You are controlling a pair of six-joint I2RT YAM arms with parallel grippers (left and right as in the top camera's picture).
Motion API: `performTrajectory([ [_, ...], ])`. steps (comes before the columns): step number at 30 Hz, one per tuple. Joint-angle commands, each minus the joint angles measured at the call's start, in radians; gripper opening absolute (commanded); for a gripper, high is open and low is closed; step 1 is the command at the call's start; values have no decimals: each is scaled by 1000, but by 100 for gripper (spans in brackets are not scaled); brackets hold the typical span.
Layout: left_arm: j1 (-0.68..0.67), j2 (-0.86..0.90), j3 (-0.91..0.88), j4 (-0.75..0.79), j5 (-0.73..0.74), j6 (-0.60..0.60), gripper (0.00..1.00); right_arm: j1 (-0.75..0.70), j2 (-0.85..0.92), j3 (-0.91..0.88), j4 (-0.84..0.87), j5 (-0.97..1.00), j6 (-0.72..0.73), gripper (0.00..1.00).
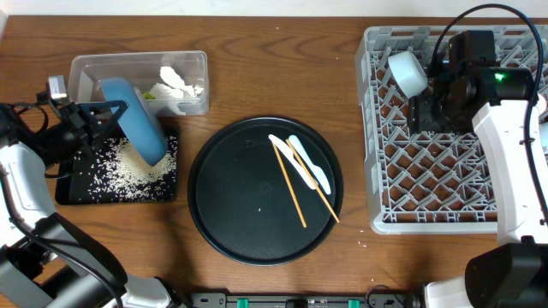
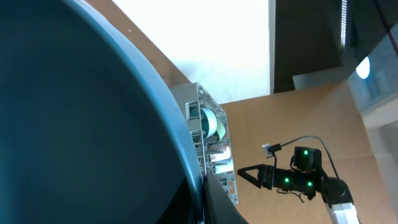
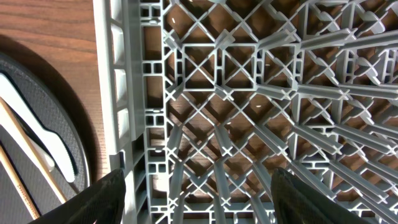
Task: Sort waste into correct bins and load items into the dishwasher rack
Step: 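Hold the blue bowl tipped over the black tray, shaking out rice, then carry the blue bowl back and set it on the round tray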
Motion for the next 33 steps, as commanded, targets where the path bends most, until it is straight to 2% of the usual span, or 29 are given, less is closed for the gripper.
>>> performTrajectory([
  [1, 3, -3, -1, -3, 12, -21, 6, -4, -10, 4, 1, 7, 14, 71],
  [5, -7, -22, 0, -3, 114, -22, 6, -4, -10, 4, 1, 7, 14, 71],
  [12, -139, -113, -1, -5, 72, -29, 6, -4, -10, 4, 2, 7, 14, 71],
  [16, -284, -154, -1, -44, -181, -29, 6, -4, -10, 4, 2, 7, 14, 71],
  [25, -739, -127, -1, -68, -768, -68, 6, -4, -10, 4, 2, 6, 14, 71],
  [33, -1031, -47, -1, -2, -1086, -200, 6, -4, -10, 4, -1, 6, 14, 71],
])
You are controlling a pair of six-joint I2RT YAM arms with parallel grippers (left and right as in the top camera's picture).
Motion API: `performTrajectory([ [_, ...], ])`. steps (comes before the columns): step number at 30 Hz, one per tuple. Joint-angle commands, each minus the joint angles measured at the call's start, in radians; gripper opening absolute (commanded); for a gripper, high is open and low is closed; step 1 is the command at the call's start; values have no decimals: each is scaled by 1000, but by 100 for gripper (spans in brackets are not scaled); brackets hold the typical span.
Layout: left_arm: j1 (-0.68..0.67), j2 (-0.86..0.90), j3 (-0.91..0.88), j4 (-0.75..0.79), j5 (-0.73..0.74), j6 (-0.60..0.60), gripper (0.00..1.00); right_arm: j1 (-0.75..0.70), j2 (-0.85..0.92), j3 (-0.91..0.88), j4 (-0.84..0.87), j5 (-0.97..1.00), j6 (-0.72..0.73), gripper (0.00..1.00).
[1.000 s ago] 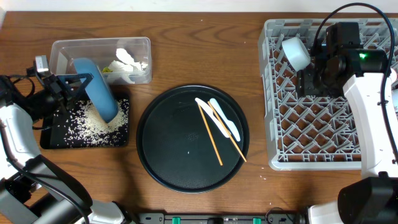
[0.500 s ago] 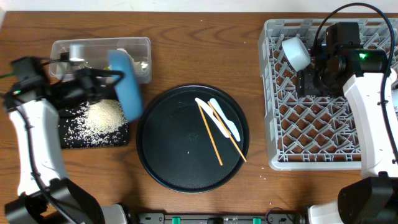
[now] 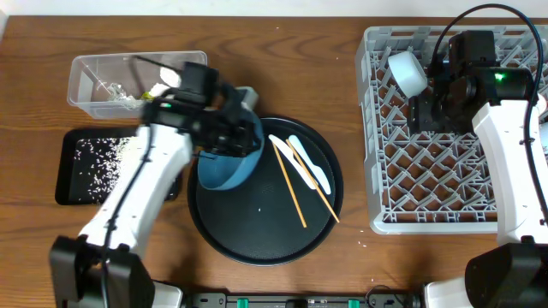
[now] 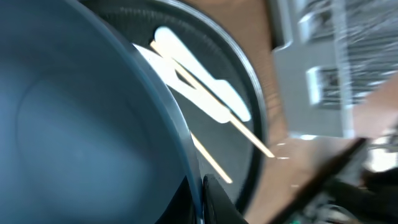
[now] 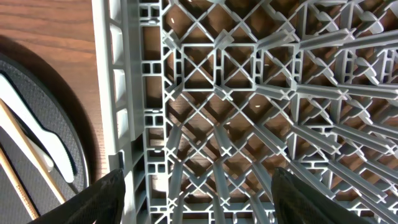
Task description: Sort waste into correct bins and load items into the dishwasher rack
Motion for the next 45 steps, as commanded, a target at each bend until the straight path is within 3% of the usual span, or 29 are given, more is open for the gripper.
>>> performTrajectory([
  [1, -85, 44, -1, 13, -240, -91, 6, -4, -10, 4, -3, 3, 14, 71],
  [10, -222, 124, 0, 29, -274, -156, 7, -4, -10, 4, -6, 3, 14, 72],
  [11, -229, 120, 0, 31, -274, -156, 11, -4, -10, 4, -5, 3, 13, 72],
  [14, -229, 104, 3, 30, -275, -155, 52, -4, -10, 4, -5, 4, 13, 73],
  [17, -212, 74, 13, 29, -275, -155, 65, -4, -10, 5, -5, 3, 13, 73],
  [22, -129, -27, 21, -40, -328, -133, 66, 7, -12, 10, 10, 3, 3, 74],
  [27, 38, -129, 20, -150, -423, -133, 67, 95, -13, 51, 36, -80, -137, 75],
  [30, 171, -169, 20, -191, -431, -134, 67, 187, -13, 54, 90, -162, -171, 82],
  [34, 324, -176, 19, -222, -430, -161, 67, 321, 13, 53, 157, -215, -171, 87],
  [38, 447, -173, 19, -253, -430, -179, 75, 438, 81, 52, 195, -215, -145, 88],
  [45, 574, -173, 17, -268, -430, -201, 75, 582, 275, 52, 290, -213, -22, 83],
])
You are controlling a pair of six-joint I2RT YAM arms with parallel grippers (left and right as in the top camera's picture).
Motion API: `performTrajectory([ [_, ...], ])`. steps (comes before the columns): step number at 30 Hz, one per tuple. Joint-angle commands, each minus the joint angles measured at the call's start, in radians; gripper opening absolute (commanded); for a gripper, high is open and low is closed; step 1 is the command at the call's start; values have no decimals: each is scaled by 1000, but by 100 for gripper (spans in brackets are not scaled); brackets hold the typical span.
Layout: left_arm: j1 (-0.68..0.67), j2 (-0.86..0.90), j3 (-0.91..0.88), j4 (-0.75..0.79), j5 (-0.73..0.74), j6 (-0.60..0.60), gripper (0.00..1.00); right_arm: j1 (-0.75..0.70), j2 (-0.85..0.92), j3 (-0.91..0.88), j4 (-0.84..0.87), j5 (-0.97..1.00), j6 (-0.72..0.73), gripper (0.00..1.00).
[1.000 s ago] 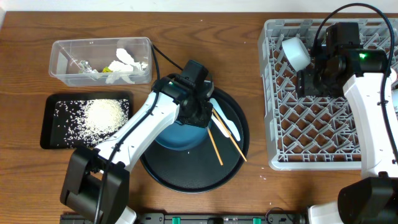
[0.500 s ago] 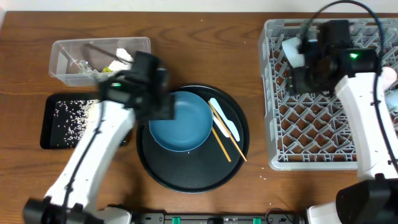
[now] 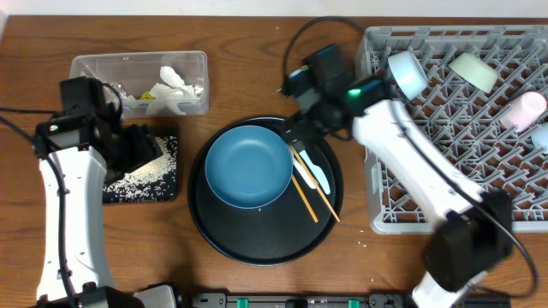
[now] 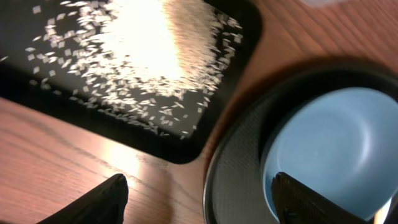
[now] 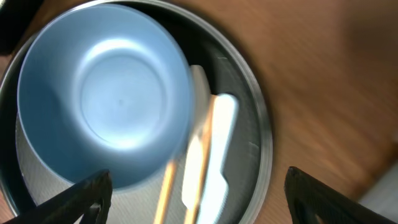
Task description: Sort waste into correct bins and load items into the dishwasher rack
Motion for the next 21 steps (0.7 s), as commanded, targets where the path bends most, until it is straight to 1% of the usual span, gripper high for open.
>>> performTrajectory([
  [1, 35, -1, 16, -8, -6, -24, 75, 44, 91, 11, 32, -10, 70, 80],
  [5, 36, -1, 16, -8, -6, -24, 75, 60, 187, 11, 72, 6, 126, 77],
  [9, 36, -1, 15, -7, -6, -24, 75, 62, 259, 11, 114, 4, 182, 71],
  [10, 36, -1, 15, -7, -6, -24, 75, 62, 268, 11, 118, 3, 190, 67],
  [12, 36, -1, 15, -7, -4, -24, 75, 62, 282, 11, 122, -3, 200, 55],
  [13, 36, -1, 15, -7, -4, -24, 75, 63, 283, 11, 121, -8, 199, 53],
  [19, 36, -1, 15, -7, -4, -36, 76, 89, 289, 11, 119, -10, 199, 50],
  [21, 36, -1, 14, -7, -4, -38, 76, 101, 296, 10, 121, 2, 200, 42],
])
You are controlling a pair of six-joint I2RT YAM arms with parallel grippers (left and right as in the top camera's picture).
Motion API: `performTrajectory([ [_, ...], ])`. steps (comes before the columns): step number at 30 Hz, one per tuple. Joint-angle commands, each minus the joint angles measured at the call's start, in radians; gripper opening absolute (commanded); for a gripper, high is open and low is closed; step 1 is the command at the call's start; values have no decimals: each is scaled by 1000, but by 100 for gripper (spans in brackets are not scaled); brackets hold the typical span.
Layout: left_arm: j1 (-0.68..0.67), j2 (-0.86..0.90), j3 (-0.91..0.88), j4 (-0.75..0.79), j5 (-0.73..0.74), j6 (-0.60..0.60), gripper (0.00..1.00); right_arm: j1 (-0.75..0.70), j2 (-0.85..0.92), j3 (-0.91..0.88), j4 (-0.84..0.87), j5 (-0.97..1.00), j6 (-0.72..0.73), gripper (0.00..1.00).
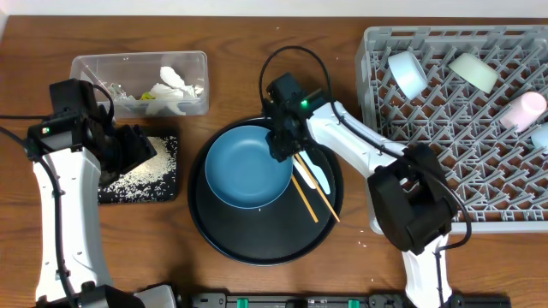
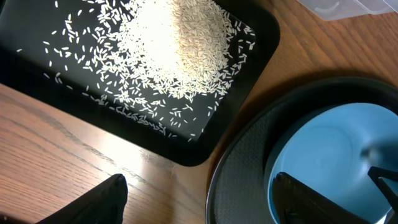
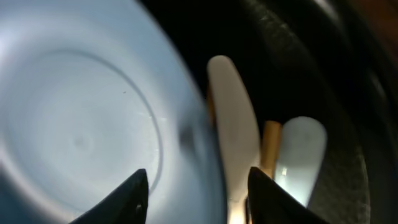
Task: Sort waste into correct bins and load items into the dishwasher rack
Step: 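Reach the right gripper to the blue bowl rim and grasp it, then lift the blue bowl and carry it right over the rack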
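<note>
A blue bowl (image 1: 248, 166) lies upright on the round black tray (image 1: 257, 248), left of two wooden chopsticks (image 1: 306, 192) and white plastic cutlery (image 1: 317, 175). My right gripper (image 1: 287, 147) is low over the bowl's right rim. It is open, and in the right wrist view the gripper (image 3: 198, 182) straddles the bowl (image 3: 81, 124) rim, with the cutlery (image 3: 231, 118) just beyond. My left gripper (image 1: 128, 150) hovers open over the right edge of the square black tray of rice (image 1: 141, 167). The left wrist view shows that gripper (image 2: 200, 186), the rice (image 2: 177, 59) and the bowl (image 2: 323, 168).
A clear bin (image 1: 141, 83) with paper and scraps sits at the back left. The grey dishwasher rack (image 1: 454, 171) on the right holds a white cup (image 1: 408, 73), a pale cup (image 1: 473, 71) and a pink cup (image 1: 524, 109).
My right gripper was above the round tray's far edge and is now lower, at the bowl's right rim. The left arm has shifted slightly left. The bowl has stayed put.
First my left gripper held the blue bowl tipped over the rice tray while the right hung over the rack. Then the left had the bowl over the round tray. Later the bowl lay there, released, with the left back by the rice and the right near the tray.
</note>
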Motion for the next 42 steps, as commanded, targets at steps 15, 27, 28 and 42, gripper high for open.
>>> performTrajectory([
  [15, 2, -1, 14, -7, -2, -20, 76, 42, 13, 11, 2, 27, 37, 1],
  [27, 2, -1, 14, -6, -2, -19, 76, 7, -173, 56, -5, 88, 32, 1],
  [28, 2, -1, 14, -6, -2, -20, 76, 7, -192, 56, -7, 92, 32, 1],
  [42, 2, -1, 14, -6, -2, -20, 76, -49, -488, 56, -56, 863, -42, 1],
])
